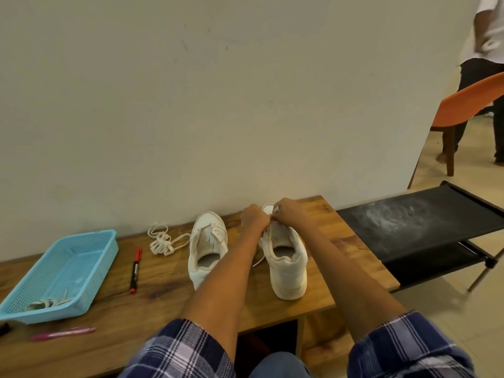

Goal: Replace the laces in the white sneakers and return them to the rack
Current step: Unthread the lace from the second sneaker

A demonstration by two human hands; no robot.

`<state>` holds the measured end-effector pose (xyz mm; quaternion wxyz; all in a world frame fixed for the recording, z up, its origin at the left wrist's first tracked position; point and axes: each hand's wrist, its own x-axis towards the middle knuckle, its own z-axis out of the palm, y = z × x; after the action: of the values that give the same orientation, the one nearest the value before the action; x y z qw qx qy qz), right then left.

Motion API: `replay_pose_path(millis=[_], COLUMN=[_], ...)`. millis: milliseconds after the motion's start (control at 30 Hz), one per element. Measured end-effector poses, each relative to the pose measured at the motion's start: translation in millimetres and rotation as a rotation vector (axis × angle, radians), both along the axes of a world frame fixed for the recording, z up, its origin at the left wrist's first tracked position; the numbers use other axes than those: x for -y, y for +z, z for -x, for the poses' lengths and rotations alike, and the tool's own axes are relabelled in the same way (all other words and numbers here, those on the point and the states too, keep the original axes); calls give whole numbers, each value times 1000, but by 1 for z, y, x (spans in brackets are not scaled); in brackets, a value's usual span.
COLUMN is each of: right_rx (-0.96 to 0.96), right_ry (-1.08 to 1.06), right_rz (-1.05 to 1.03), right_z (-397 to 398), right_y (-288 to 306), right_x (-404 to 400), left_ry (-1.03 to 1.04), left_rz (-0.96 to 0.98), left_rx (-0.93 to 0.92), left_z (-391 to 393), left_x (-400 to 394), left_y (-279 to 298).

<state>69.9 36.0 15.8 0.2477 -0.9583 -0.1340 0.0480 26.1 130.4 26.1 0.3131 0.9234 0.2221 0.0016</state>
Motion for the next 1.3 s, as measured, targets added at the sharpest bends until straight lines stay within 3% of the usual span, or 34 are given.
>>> replay_pose_path(millis=[67,167,233,300,333,433,467,500,567,633,667,800,867,933,967,1067,1100,1133,1167,1233,1300], right_rx=[-62,-320,-380,-300,-216,-6,35,68,108,51,-20,-353,-397,-317,-221,12,38,58,70,68,-8], right_ry=[-92,-458,-566,-476,-356,96,152,139,82,50,-11,-501,-582,-520,-409,46,100,108,100,92,25], right_rz=[-497,-1341,-1599,-1439,-1207,-100,176,305,300,105,-120,-1452,-1760,-1576,-1310,-79,203,334,363,226,-148], right_z=[3,5,-2,-6,-6,-9,-7,-3,3,4,3,-1,-5,-5,-6,-8,-5,0,1,0,-1], right_y=[2,17,28,37,37,16,9,6,5,6,5,18,31,45,47,27,18,13,9,2,3], right_x=[8,21,28,27,23,10,5,0,-6,-3,0,19,24,22,19,6,2,-2,-4,-2,5], left_ry=[17,26,28,26,26,35,43,49,56,64,63,55,55,58,59,68,72,76,78,75,70], left_rz=[13,39,61,70,75,88,83,79,67,68,70,82,88,87,86,91,85,72,59,43,48], left_rx=[-14,-24,-23,-20,-18,-14,-9,-5,8,14,10,-18,-18,-19,-18,-7,-2,6,13,26,20], left_z=[1,1,2,2,1,1,1,1,2,5,5,4,3,2,2,0,0,-1,-1,0,-1], left_x=[-2,-6,-5,-4,-5,-5,-4,-4,-3,-4,-5,-6,-5,-3,-3,-4,-3,-2,-1,-1,0], left_y=[-1,-2,-2,-1,-2,-1,-1,-1,-1,-1,-2,-3,-3,-3,-3,-3,-3,-4,-4,-3,-4])
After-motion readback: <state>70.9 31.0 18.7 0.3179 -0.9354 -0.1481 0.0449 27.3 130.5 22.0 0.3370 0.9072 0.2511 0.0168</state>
